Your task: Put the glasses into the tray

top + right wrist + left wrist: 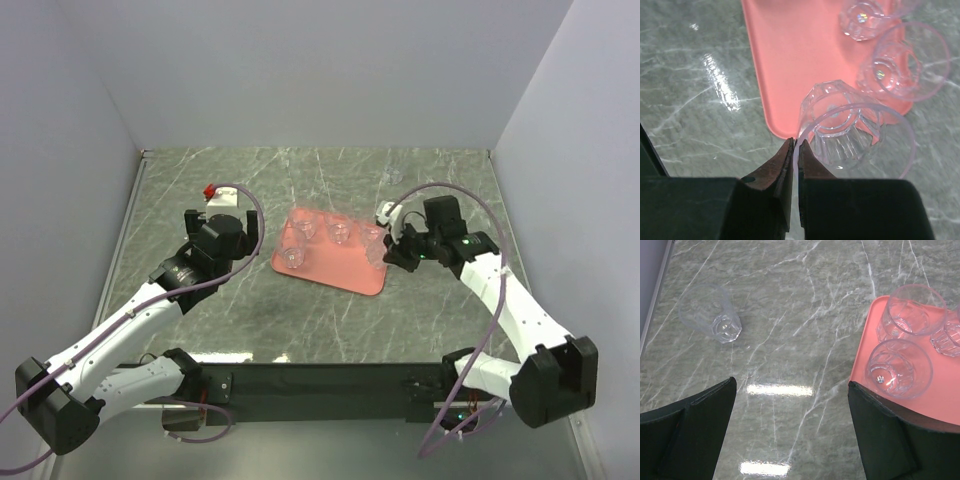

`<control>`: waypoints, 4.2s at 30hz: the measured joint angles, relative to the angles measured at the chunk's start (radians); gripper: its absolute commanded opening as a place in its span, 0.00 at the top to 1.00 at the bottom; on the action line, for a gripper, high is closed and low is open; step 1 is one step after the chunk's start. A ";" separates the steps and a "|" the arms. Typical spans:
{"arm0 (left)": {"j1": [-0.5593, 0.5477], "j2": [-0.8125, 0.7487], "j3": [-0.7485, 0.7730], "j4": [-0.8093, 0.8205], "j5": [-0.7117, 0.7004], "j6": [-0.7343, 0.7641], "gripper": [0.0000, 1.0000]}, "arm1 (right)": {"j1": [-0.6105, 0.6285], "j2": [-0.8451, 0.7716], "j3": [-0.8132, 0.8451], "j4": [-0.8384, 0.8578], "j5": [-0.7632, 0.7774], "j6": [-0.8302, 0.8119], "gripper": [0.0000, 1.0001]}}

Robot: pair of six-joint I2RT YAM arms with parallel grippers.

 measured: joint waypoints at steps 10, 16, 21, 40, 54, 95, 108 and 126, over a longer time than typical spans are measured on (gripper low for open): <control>0.000 0.000 -0.001 0.000 -0.036 -0.001 0.01 | 0.220 0.184 0.098 -0.025 0.073 -0.034 1.00; 0.002 0.000 -0.003 0.000 -0.058 -0.002 0.01 | 0.330 0.315 0.180 -0.017 0.153 -0.033 1.00; 0.002 0.002 -0.004 0.000 -0.063 -0.002 0.01 | 0.393 0.437 0.256 -0.009 0.224 -0.034 1.00; 0.002 -0.007 -0.015 0.003 -0.098 -0.003 0.01 | 0.443 0.657 0.448 0.010 0.330 -0.036 0.94; 0.002 -0.019 -0.016 0.007 -0.107 -0.003 0.01 | 0.465 0.712 0.510 -0.003 0.340 -0.013 0.68; 0.331 -0.023 -0.034 0.075 0.148 -0.104 0.01 | -0.089 -0.127 -0.055 0.085 0.011 0.096 0.50; 0.690 0.124 -0.034 0.089 0.422 -0.289 0.01 | -0.224 -0.198 -0.090 0.124 -0.080 0.149 0.49; 0.914 0.522 0.185 -0.025 0.605 -0.498 0.19 | -0.226 -0.227 -0.124 0.138 -0.089 0.123 0.48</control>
